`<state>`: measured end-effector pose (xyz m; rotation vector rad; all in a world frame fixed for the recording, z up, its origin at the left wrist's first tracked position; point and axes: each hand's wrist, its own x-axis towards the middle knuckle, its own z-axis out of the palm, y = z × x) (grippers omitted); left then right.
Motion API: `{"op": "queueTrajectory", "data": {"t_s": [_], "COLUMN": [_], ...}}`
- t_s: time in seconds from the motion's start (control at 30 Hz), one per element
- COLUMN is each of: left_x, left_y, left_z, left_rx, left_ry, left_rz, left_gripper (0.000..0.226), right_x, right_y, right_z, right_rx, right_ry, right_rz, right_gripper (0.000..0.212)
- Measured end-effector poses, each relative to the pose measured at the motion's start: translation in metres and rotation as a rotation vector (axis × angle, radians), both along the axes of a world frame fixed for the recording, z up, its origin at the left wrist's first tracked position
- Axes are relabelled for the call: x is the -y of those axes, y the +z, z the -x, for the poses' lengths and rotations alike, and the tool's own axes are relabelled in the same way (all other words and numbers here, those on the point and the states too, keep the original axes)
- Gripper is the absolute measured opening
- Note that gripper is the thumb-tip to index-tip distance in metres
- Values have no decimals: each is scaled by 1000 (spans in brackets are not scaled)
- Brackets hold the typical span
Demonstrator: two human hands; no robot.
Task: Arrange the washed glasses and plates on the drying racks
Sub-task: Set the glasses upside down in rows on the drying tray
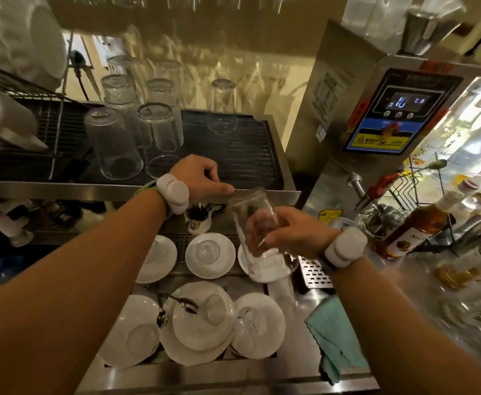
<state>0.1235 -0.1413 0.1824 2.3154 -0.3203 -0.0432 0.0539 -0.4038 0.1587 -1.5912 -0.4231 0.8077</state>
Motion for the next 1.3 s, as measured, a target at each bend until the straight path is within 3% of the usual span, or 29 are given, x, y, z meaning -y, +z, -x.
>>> {"op": "queueTrajectory", "data": {"t_s": [0.1, 0.2, 0.3, 0.43, 0.67, 0.87, 1.03, 1.3], "left_x": [-1, -3, -2, -3, -1, -1, -2, -1], "left_y": [-2, -7, -9, -11, -7, -8, -6, -7], "left_z": [2, 1, -5, -7, -9, -13, -15, -8], "left_rx": [-16, -60, -86, -74, -69, -79, -87, -46], "left_ry": [-2, 13, 26, 21, 14, 5, -7, 33], "left_rz": [13, 40, 3, 12, -22, -18, 6, -22], "left_gripper": [42, 47, 40, 39, 39, 38, 39, 42], "right_x": [-8, -16, -30, -45, -48, -38, -33, -22], "right_y": [40, 63, 72, 68, 41, 35, 27, 30], "right_z": [-23, -50, -76, -100, -113, -116, -127, -202], "right_rx": [198, 370, 381, 469, 541, 582, 678, 735], "right_ry": [-44, -253, -548, -750, -689, -584, -580, -664], "right_rz": [-86, -47, -54, 50, 238, 337, 412, 564], "right_gripper": [31, 42, 64, 72, 70, 91, 74, 78]}}
